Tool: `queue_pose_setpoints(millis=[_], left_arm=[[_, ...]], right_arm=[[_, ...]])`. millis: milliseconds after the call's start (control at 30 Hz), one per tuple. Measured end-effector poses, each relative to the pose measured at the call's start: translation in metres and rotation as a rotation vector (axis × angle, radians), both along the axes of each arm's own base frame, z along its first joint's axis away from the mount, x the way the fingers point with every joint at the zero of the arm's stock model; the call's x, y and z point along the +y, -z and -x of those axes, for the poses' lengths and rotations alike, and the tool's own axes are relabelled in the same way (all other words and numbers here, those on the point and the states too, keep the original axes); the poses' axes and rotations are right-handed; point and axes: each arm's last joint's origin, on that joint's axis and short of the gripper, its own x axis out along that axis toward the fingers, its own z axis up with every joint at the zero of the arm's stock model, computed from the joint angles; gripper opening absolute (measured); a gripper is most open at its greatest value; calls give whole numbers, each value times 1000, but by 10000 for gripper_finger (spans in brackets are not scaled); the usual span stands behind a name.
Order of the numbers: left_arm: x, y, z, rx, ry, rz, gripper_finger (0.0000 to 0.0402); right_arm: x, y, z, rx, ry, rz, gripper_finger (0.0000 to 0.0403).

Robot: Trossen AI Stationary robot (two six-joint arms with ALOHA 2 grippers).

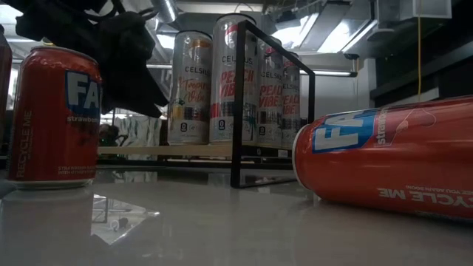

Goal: Place canned beverage on shelf
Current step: Put the white-yellow soda can on the shelf aligned with the other white-yellow soda cans

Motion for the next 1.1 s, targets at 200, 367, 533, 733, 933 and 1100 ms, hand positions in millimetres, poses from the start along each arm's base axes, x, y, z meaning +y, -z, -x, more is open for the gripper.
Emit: queue_pose_setpoints(millis=[200,367,533,733,933,1100], left_arm=[[0,-4,-3,-48,-12,4,149],[-1,-6,-4,-82,-13,11,149],[-1,-8,-5,-99,-13,14,149],[-1,-8,-6,-102,-12,13,149],[-1,-8,-5,-98,-11,12,149],[-2,-6,-4,-70,34,10,149]], right_arm=[[0,0,0,0,0,0,396],[0,0,0,0,0,0,396],[0,0,0,0,0,0,396],[0,0,0,0,0,0,396],[0,0,0,0,0,0,396],[0,0,0,0,0,0,396]])
